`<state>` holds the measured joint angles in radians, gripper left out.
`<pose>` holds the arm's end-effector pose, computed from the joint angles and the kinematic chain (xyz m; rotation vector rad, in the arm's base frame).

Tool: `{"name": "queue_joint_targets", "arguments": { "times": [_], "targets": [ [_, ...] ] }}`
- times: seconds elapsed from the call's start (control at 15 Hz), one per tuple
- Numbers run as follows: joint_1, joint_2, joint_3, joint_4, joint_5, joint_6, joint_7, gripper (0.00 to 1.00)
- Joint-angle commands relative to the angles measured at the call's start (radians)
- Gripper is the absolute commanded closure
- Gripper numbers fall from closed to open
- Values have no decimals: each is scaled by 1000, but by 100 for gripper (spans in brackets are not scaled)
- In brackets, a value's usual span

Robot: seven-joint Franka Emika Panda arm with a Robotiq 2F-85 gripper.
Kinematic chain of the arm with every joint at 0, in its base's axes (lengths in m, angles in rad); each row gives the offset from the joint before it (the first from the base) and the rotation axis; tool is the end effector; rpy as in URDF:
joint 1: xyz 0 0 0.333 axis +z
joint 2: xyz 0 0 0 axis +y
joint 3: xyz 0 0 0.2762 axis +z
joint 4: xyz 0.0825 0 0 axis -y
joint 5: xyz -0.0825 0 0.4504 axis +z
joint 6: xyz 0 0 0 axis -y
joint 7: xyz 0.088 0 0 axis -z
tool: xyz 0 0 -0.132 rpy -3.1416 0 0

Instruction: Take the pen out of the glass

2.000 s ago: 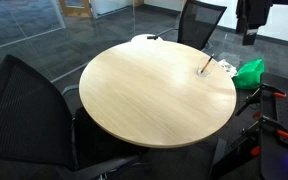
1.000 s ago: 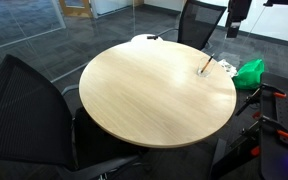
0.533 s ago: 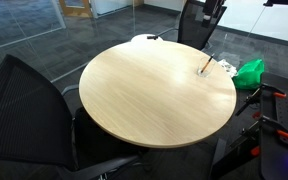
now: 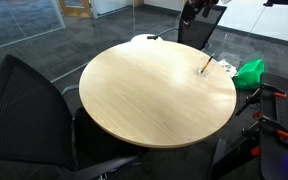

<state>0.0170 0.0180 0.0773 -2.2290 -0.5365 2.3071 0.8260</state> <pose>0.5888 0.0359 0.2679 2.7367 -0.5243 0.3282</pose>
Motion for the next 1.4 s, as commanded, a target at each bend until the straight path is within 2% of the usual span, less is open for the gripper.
{"name": "queue_joint_targets", "arguments": {
  "times": [0.0,0.27,0.33,0.4,0.8,1.33],
  "targets": [
    [26,69,-18,64,-163,-36,277,0],
    [56,135,-30,107,-343,-110,581,0],
    [59,150,-29,112,-349,-127,596,0],
    [45,113,-27,70,-312,-75,527,0],
    [54,147,-33,96,-328,-94,572,0],
    [122,192,-20,159,-362,-434,946,0]
  ]
}}
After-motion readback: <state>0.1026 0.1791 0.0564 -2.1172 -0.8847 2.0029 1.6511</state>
